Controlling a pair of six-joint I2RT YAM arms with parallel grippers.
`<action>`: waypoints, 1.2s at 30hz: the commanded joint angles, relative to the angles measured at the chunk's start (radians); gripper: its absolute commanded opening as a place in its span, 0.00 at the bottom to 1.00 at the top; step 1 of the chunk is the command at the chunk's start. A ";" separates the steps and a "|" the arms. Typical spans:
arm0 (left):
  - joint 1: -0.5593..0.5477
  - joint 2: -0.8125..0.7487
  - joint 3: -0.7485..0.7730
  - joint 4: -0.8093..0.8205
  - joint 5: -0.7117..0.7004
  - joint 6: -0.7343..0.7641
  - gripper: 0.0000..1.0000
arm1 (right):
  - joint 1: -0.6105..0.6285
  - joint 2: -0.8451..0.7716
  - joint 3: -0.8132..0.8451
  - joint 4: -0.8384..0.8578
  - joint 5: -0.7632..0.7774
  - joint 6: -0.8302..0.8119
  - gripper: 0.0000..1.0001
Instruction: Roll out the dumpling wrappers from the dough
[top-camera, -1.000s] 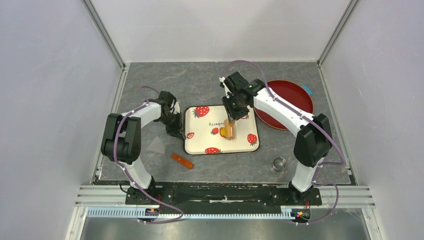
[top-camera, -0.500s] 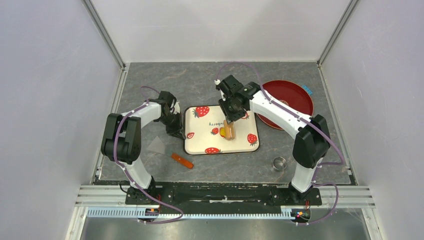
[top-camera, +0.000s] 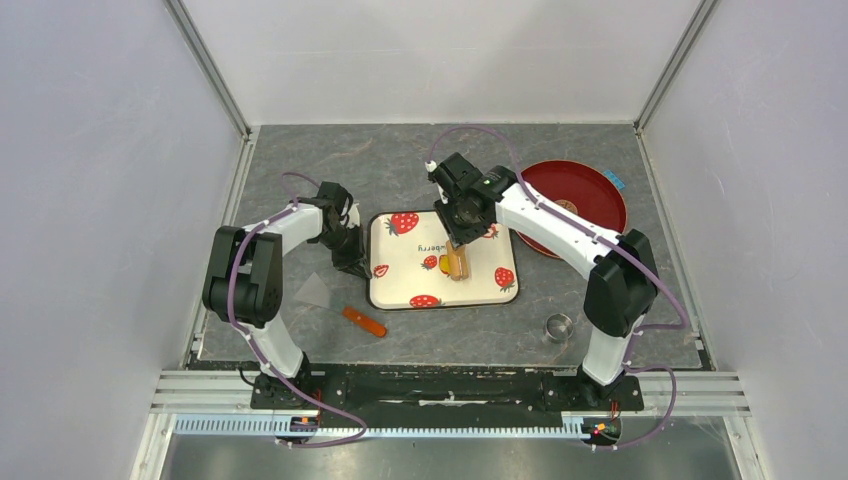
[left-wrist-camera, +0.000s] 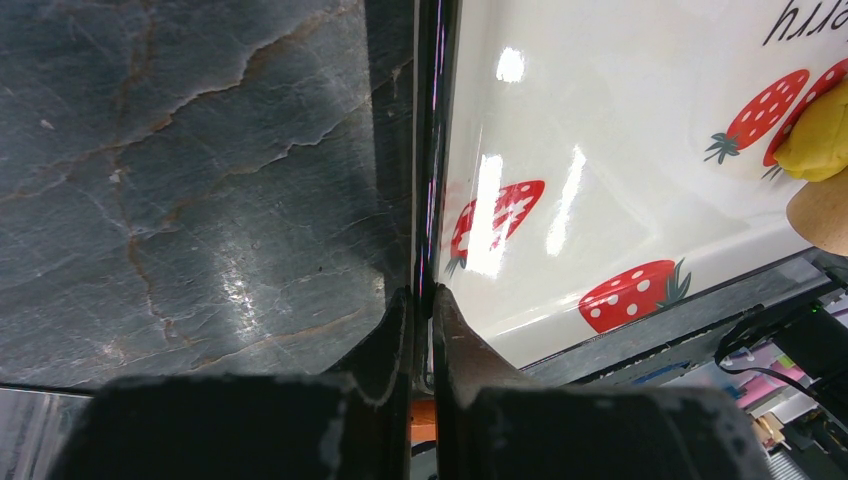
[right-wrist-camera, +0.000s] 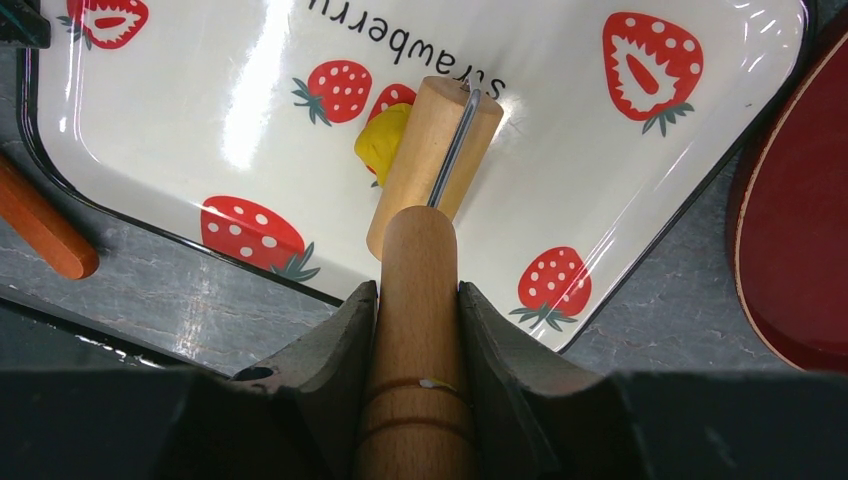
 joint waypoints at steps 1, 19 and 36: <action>-0.017 0.036 -0.001 0.015 0.008 0.021 0.02 | 0.049 0.094 -0.075 0.068 -0.163 0.063 0.00; -0.019 0.040 -0.002 0.015 0.014 0.021 0.02 | 0.078 0.096 -0.133 0.136 -0.201 0.088 0.00; -0.019 0.042 -0.001 0.015 0.017 0.022 0.02 | 0.097 0.123 -0.194 0.184 -0.214 0.106 0.00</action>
